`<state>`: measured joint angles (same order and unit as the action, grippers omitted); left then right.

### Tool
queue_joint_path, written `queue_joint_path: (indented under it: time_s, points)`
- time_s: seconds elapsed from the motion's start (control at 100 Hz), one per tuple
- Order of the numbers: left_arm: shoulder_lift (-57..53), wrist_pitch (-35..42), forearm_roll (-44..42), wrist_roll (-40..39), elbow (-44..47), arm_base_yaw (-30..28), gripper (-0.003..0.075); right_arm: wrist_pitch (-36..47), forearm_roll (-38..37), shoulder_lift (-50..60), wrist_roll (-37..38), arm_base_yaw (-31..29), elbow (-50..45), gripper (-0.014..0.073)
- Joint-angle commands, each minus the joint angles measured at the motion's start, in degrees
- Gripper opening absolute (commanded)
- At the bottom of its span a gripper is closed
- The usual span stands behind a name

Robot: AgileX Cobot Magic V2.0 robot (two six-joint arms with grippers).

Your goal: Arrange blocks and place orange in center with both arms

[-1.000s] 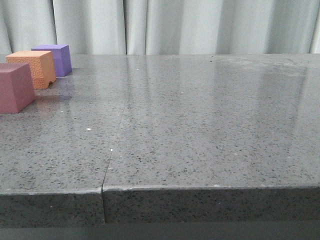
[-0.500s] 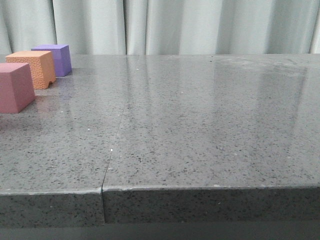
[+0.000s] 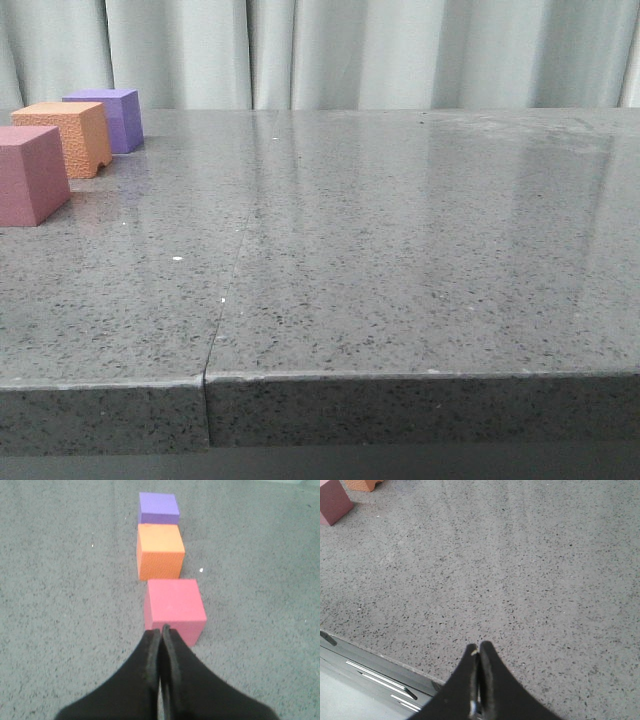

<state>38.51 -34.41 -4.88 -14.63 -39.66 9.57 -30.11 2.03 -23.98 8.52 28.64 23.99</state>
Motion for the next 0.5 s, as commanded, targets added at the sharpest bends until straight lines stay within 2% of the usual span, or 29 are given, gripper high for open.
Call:
queue_joint_path:
  time_s: [0.0, 0.28, 0.49]
  points:
    - [-1.85, 4.89, -0.15, -0.12, 1.03, 0.28, -0.002, 4.23, -0.19, -0.15, -0.68, -0.07, 1.55, -0.0069]
    - [-10.35, 14.27, -0.39, -0.12, 12.11, 0.28, -0.002, 4.23, -0.19, -0.15, -0.68, -0.07, 1.55, -0.0069]
    - [-14.72, 30.25, 1.96, 7.75, 21.47, 0.17, -0.002, 4.23, -0.19, -0.15, -0.68, -0.07, 1.55, -0.0069]
